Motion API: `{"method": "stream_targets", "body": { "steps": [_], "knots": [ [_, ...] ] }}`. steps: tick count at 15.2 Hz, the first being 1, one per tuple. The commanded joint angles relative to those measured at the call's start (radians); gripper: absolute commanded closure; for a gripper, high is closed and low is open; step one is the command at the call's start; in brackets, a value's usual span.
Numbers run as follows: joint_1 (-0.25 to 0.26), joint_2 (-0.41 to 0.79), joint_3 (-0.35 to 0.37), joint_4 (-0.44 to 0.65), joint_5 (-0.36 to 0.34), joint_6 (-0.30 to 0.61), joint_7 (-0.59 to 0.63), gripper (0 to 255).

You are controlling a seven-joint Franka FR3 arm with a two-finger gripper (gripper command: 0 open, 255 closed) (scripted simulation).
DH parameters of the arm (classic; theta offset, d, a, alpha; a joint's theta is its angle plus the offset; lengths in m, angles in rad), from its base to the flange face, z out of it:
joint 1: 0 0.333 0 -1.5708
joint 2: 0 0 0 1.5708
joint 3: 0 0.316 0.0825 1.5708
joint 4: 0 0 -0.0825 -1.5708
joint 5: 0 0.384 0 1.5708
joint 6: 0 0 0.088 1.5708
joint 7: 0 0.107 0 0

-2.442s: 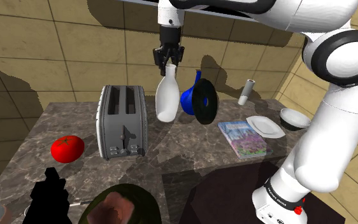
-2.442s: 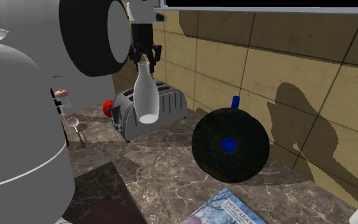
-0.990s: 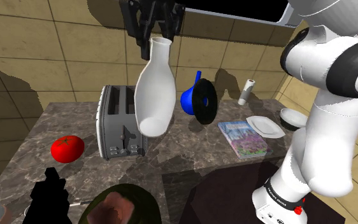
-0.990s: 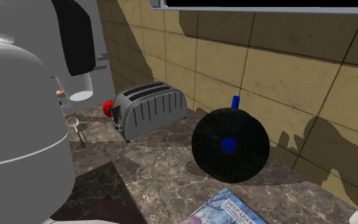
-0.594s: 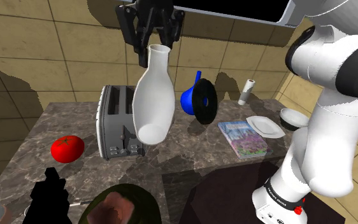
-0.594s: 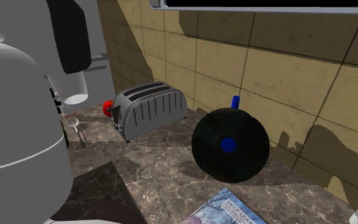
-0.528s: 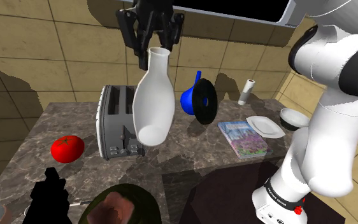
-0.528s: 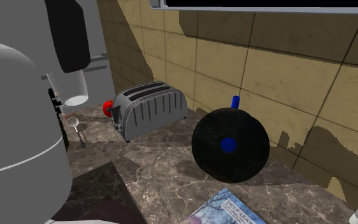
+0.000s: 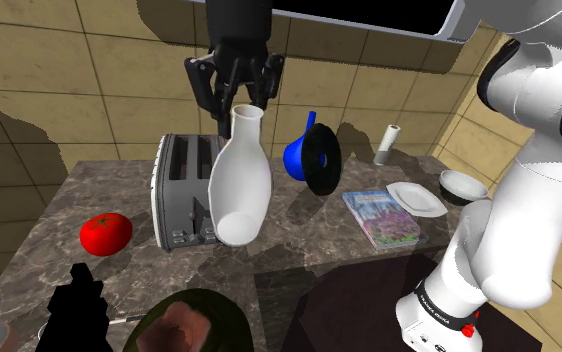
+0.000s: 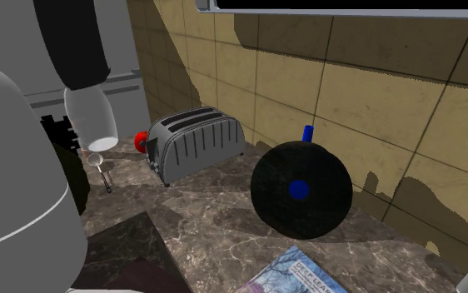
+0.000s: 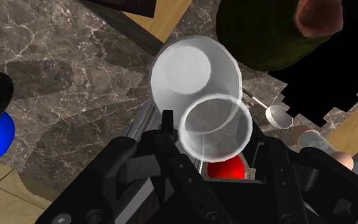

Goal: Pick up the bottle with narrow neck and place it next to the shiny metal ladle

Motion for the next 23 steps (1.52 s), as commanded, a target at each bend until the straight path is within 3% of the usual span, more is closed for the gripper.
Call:
{"method": "stream_targets", "body": {
  "steps": [1,23],
  "knots": [
    [-0.007,-0.022,-0.003,-0.058,0.009,0.039,-0.007,255],
    [-0.025,-0.117,-0.016,-0.473,0.045,0.365,-0.041,255]
  ]
}}
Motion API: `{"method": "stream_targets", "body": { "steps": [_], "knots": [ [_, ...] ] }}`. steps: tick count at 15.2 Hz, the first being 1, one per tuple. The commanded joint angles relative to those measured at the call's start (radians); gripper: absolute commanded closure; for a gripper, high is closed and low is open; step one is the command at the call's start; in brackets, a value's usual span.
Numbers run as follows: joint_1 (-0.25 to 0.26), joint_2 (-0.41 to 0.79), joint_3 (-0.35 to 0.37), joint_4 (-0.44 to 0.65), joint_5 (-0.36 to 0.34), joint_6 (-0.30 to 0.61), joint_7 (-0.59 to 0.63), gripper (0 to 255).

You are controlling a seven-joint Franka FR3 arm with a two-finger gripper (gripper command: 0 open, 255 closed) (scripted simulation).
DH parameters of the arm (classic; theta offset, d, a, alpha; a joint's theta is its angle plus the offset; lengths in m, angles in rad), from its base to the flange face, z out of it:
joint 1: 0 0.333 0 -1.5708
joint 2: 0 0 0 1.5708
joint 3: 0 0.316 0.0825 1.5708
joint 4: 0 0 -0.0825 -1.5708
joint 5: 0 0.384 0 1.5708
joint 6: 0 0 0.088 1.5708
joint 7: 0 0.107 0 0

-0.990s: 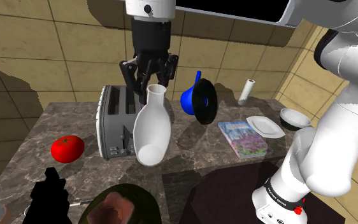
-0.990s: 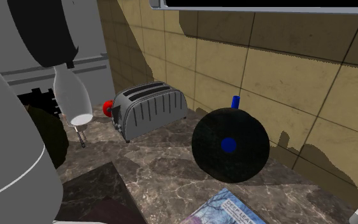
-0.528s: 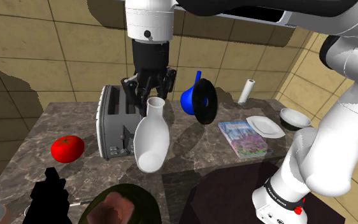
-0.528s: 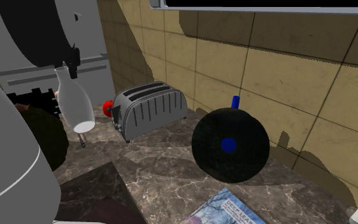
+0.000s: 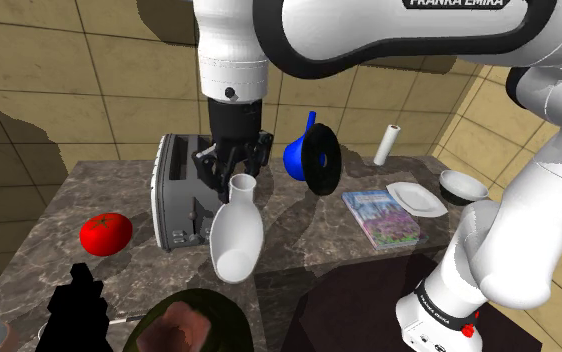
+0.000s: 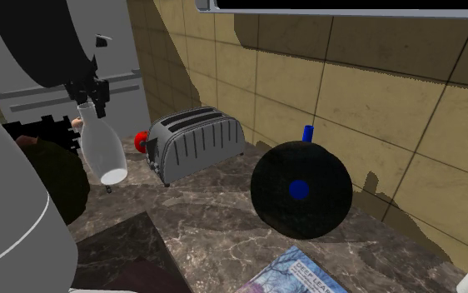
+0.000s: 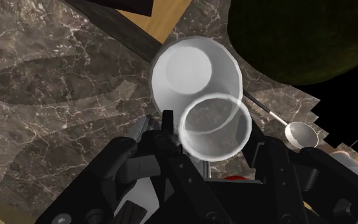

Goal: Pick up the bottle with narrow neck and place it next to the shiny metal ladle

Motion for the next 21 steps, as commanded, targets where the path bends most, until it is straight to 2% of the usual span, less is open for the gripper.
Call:
{"method": "stream_targets", "body": {
  "steps": [1,21],
  "knots": [
    [0.000,-0.003,0.000,-0.028,0.001,0.027,-0.001,255],
    [0.003,0.030,0.003,-0.263,-0.010,0.292,0.001,255]
  ]
}}
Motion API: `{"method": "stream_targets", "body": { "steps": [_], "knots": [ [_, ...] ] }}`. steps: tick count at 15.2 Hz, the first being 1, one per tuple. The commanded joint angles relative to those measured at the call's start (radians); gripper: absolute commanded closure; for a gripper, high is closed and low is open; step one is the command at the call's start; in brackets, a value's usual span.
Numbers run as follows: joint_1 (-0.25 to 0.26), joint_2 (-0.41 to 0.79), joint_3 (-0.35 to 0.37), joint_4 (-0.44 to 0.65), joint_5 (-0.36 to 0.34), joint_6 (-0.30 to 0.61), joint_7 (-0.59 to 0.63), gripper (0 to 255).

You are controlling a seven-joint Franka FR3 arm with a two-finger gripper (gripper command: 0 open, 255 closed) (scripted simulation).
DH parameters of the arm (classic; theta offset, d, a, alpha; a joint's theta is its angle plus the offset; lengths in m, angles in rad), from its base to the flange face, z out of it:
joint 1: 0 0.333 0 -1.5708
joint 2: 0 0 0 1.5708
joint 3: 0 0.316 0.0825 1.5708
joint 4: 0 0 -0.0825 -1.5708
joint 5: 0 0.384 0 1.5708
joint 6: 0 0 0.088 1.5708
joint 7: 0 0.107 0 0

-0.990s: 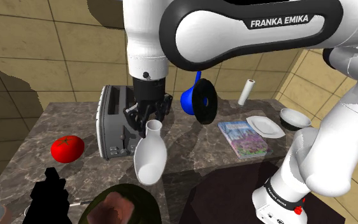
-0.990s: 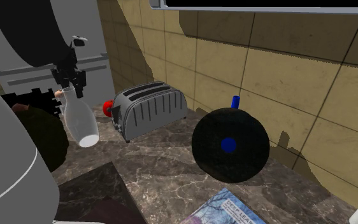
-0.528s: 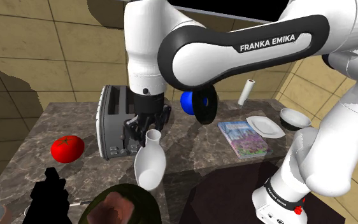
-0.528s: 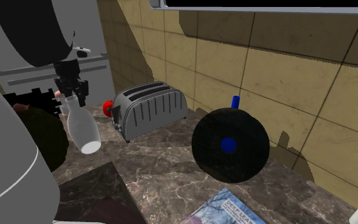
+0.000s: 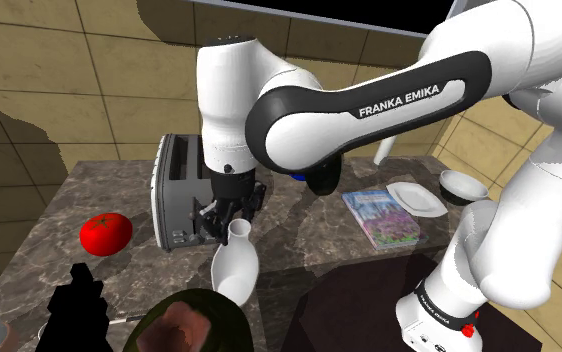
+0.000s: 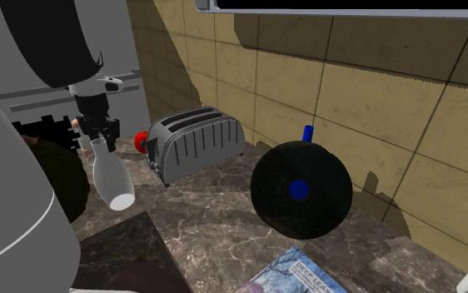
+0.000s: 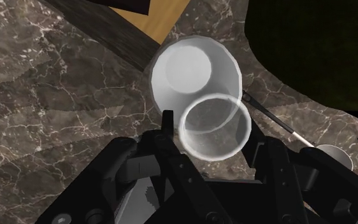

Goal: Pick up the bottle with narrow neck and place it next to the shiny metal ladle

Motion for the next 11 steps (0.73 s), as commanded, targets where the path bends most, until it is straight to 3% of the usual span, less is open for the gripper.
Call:
{"method": "stream_targets", "body": {
  "steps": [1,9,10,11],
  "knots": [
    [0.001,0.007,0.000,-0.019,-0.003,0.026,0.002,255],
    [0.001,0.009,0.001,-0.023,-0.003,0.032,0.002,255],
    [0.001,0.009,0.001,-0.023,-0.003,0.032,0.002,0],
    [0.001,0.009,0.001,-0.023,-0.003,0.032,0.002,0]
  ]
}}
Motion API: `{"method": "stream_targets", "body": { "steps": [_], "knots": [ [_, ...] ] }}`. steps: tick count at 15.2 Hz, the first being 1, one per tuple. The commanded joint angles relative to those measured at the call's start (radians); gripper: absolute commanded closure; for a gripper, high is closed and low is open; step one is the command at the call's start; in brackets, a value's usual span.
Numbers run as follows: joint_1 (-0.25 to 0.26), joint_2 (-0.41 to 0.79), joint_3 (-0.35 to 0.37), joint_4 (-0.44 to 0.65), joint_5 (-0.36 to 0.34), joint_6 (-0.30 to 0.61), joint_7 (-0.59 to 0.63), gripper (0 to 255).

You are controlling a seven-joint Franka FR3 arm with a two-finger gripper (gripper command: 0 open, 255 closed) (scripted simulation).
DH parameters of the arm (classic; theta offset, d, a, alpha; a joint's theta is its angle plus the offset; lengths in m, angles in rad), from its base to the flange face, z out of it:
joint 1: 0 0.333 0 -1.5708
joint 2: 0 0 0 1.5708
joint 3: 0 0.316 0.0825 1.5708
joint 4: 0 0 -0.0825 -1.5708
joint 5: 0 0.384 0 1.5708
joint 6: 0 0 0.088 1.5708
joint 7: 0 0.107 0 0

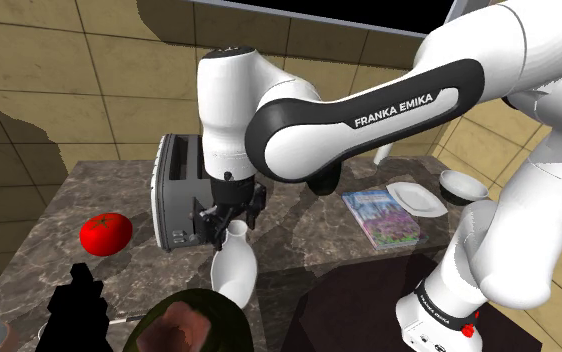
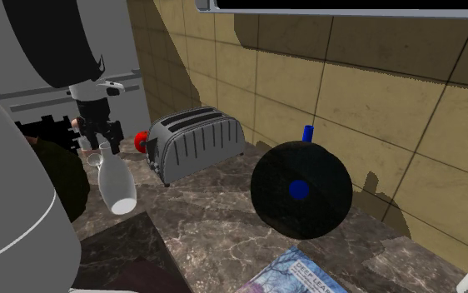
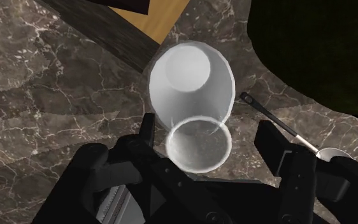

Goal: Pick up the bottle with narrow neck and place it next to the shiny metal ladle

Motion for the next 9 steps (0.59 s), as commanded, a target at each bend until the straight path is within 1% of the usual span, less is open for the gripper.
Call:
{"method": "stream_targets", "body": {
  "steps": [1,4,8,9],
  "knots": [
    [0.000,0.000,0.000,0.000,0.000,0.000,0.000,0],
    [0.000,0.000,0.000,0.000,0.000,0.000,0.000,0],
    [-0.003,-0.019,-0.002,0.108,0.006,-0.125,-0.005,0],
    [-0.003,-0.019,-0.002,0.108,0.006,-0.125,-0.005,0]
  ]
}}
